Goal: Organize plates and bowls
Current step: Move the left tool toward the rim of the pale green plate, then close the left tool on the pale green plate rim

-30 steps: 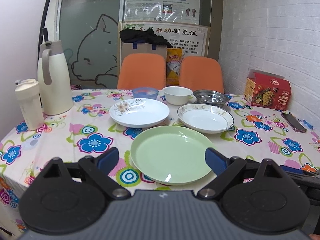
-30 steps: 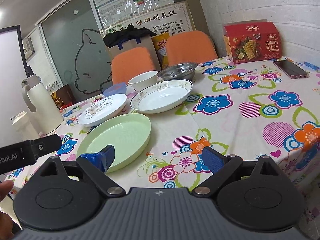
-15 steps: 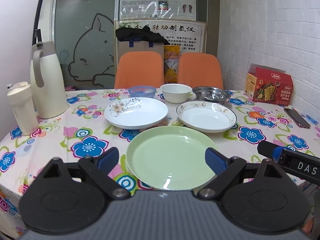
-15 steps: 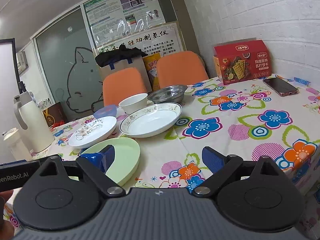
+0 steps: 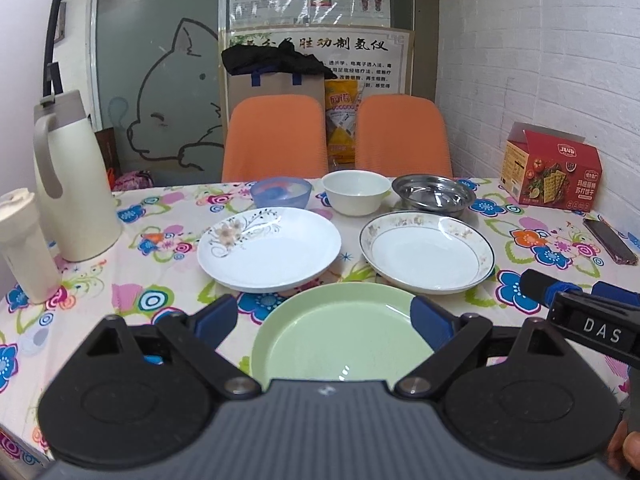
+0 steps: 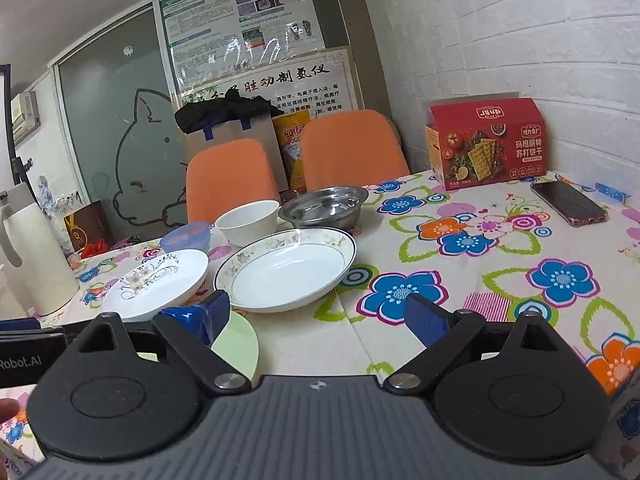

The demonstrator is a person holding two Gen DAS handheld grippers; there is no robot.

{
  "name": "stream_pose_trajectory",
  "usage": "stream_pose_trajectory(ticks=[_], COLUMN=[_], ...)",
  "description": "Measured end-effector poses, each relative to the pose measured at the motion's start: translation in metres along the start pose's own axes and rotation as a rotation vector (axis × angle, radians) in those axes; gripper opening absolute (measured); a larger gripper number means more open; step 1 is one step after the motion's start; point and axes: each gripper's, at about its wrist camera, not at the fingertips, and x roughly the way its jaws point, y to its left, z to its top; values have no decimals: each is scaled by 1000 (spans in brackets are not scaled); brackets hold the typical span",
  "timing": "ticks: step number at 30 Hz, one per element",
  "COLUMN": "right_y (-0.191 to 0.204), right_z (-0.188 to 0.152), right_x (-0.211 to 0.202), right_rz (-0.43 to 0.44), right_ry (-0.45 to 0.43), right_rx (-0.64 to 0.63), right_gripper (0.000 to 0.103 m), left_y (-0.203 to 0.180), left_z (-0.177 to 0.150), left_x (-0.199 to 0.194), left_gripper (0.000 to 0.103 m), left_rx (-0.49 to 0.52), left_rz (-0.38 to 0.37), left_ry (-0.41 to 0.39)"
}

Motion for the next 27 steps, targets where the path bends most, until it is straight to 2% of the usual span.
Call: stream_pose_trajectory(ticks=[11,14,17,20,22,27], right_y=[10,12,11,15,22,41], right_z=[17,16,9,-2,-6,-11], right_x=[45,52,50,50,50,63], right_rz=[15,29,80,136,174,196], right_ry=[60,95,154,240,268,300], right_rx=[-10,-30,-62,-94,-113,-163], right_gripper=[81,81,81,81,81,81], left_y=[16,34,58,81,89,81], left_z=[16,13,8,2,-1,-11], left_x=[34,31,26,28,33,55], left_gripper=[92,92,92,92,92,92], left_rx=[-6,-11,-11,-55,-85,-96], left_rz=[19,47,56,41,5,-70], left_ry=[60,72,105,160,168,220])
